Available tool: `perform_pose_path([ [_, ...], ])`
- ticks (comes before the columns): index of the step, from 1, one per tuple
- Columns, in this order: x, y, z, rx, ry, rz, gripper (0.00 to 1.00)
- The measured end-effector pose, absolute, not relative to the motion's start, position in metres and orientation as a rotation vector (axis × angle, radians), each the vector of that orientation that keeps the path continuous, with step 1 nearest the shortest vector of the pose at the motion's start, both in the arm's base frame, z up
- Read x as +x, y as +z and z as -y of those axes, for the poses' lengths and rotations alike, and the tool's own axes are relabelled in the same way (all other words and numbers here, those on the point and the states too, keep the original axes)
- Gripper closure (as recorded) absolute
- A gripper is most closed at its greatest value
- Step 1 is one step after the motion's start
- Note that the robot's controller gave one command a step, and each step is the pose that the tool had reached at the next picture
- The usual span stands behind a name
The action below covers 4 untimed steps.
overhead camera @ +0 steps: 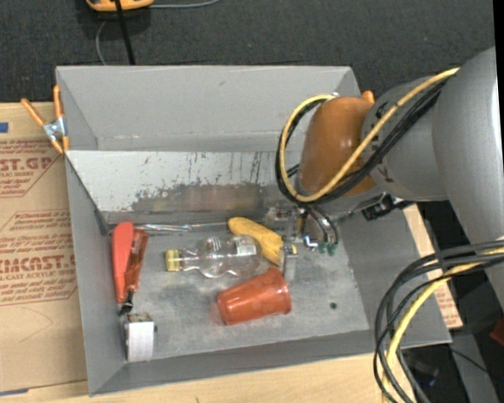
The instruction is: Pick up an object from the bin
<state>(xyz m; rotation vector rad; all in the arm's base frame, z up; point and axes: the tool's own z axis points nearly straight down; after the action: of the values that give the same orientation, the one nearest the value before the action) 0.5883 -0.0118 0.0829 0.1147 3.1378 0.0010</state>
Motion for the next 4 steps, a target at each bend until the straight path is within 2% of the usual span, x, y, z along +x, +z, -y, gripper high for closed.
perform_pose_path([
  [1,0.594,0.071,-0.021,-0.325,-0.001,-3.114,1.00],
  [2,0.594,0.071,-0.021,-0.325,-0.001,-3.114,1.00],
  [3,0.594,0.162,-0.010,-0.210,0.001,-3.120,1.00],
  [4,0.594,0.162,-0.010,-0.210,0.001,-3.121,1.00],
])
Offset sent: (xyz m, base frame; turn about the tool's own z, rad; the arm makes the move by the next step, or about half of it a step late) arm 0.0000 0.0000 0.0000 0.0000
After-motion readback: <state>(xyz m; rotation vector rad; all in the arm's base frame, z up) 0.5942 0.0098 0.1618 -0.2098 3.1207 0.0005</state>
